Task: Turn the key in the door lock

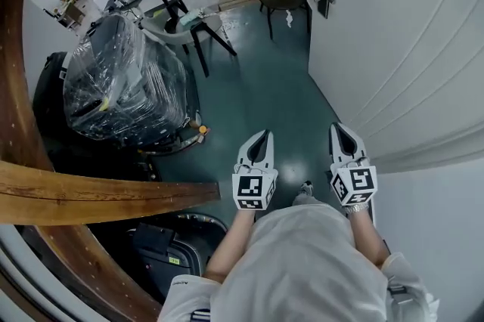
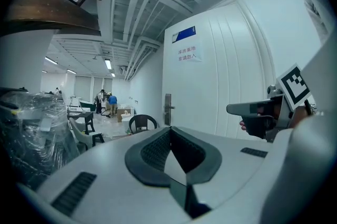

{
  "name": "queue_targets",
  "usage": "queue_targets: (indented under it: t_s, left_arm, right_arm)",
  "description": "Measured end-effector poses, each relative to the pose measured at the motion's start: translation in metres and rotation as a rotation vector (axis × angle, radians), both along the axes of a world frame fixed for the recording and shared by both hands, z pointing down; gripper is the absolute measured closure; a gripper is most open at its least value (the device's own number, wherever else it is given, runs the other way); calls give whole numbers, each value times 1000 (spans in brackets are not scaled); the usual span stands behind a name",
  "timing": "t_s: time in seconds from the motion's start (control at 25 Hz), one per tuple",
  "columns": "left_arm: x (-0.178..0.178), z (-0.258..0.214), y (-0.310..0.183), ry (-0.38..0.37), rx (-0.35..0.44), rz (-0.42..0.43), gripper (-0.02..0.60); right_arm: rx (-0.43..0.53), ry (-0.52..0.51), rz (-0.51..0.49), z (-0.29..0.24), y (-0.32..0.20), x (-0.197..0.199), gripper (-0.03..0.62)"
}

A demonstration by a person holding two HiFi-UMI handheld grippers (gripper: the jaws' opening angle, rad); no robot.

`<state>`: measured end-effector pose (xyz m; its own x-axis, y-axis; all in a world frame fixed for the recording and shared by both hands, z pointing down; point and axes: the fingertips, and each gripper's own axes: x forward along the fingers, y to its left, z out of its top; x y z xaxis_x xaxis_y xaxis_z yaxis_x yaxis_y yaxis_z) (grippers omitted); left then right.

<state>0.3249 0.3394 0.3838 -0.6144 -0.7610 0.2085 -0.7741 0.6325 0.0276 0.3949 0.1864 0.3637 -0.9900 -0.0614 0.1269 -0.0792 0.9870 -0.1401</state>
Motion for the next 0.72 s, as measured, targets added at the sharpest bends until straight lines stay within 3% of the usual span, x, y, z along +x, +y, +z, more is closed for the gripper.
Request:
queue_targets:
  t_s: [0.24, 0.44, 0.72]
  left_arm:
    - [-32, -4, -31, -7, -7, -35, 574]
    - [-56, -7, -46, -17, -8, -15, 574]
    - [-120, 7, -62, 3, -5, 23, 574]
  right_arm:
    - [31, -17, -50, -13, -27, -37, 602]
    - [28, -18, -24, -15, -48, -64, 602]
    - [35, 1, 38, -3, -64, -111, 602]
